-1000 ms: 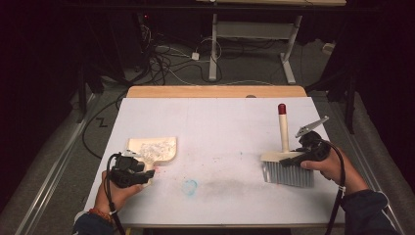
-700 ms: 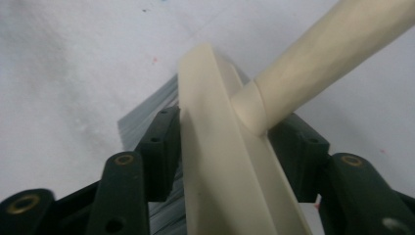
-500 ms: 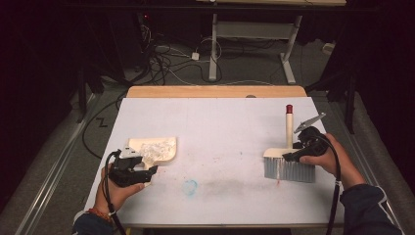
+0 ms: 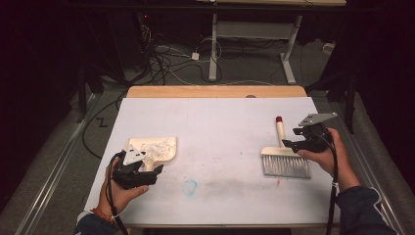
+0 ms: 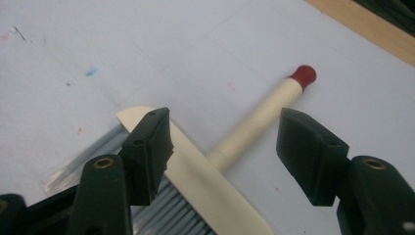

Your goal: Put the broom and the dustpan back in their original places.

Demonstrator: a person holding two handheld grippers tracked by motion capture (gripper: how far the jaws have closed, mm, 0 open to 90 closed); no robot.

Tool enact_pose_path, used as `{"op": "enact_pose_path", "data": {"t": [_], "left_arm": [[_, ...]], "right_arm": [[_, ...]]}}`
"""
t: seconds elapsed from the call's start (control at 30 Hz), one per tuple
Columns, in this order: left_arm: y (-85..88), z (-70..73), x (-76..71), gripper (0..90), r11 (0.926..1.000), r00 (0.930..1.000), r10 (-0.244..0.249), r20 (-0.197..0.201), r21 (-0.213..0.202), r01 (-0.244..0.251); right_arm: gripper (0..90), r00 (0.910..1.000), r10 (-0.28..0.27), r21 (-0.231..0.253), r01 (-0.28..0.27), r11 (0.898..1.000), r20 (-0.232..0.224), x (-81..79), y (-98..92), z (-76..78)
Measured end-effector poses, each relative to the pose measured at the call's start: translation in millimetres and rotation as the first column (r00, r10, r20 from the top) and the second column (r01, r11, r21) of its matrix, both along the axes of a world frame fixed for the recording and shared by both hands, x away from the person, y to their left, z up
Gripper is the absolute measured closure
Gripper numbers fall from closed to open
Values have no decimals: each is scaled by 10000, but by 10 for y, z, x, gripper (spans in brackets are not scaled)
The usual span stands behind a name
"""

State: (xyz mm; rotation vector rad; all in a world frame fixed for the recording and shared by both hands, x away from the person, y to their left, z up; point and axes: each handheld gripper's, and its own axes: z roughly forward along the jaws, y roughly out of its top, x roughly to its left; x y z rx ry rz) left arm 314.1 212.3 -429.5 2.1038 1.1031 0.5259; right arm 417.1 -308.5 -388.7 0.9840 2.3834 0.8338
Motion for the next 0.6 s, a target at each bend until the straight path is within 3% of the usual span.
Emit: {"op": "enact_pose_path", "data": {"t": [0.2,0.33,0.43,0.6], "left_arm": [[-39,-79,49,220,9997,9998,-45,201,234,40],[-74,-83,79,218,9990,9974,-109,706,445,77],[-88,-65,59,214,9994,9937,-190,1108,295,158],[-107,-32,20,214,9993,9862,-272,1633,315,224]], "right_arm": [[339,9974,-506,836,462,9954,510,-27,22,-16],[327,9931,-826,1260,717,9894,836,-46,39,-37],[312,9830,-1297,1528,1094,9822,1301,-97,73,-29],[272,9685,-1572,2275,1117,9674,1933,-205,120,-10]]}}
